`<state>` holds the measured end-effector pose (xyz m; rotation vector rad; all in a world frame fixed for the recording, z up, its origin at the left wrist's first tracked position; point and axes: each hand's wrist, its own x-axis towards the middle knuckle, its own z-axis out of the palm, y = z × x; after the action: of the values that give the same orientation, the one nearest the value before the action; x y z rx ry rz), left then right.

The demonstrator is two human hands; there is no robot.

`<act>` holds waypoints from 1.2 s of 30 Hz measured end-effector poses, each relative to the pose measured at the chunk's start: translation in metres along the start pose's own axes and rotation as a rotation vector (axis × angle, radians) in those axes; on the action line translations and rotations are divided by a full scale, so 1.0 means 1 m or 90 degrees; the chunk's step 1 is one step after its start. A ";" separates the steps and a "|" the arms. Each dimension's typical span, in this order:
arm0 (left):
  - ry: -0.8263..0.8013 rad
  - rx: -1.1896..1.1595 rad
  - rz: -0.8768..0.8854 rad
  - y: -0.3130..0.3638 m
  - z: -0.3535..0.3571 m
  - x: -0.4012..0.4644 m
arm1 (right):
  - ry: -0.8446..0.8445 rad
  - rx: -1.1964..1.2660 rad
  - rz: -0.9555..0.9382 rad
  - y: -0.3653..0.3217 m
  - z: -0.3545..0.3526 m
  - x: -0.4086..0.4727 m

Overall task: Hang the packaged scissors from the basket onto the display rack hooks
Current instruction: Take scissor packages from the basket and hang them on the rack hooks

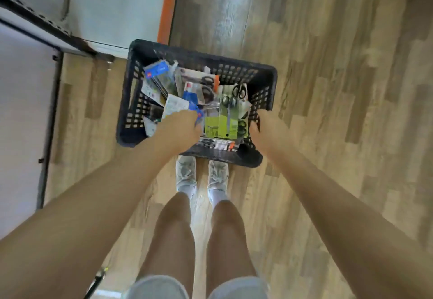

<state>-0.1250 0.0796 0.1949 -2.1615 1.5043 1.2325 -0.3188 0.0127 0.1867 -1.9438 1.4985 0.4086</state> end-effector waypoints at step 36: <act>-0.182 -0.233 -0.020 -0.064 0.204 0.331 | 0.031 0.368 0.362 0.103 0.269 0.262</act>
<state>-0.1341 0.0133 -0.1933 -2.0830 1.1973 1.8338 -0.3004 -0.0215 -0.2000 -1.0781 1.9314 0.1329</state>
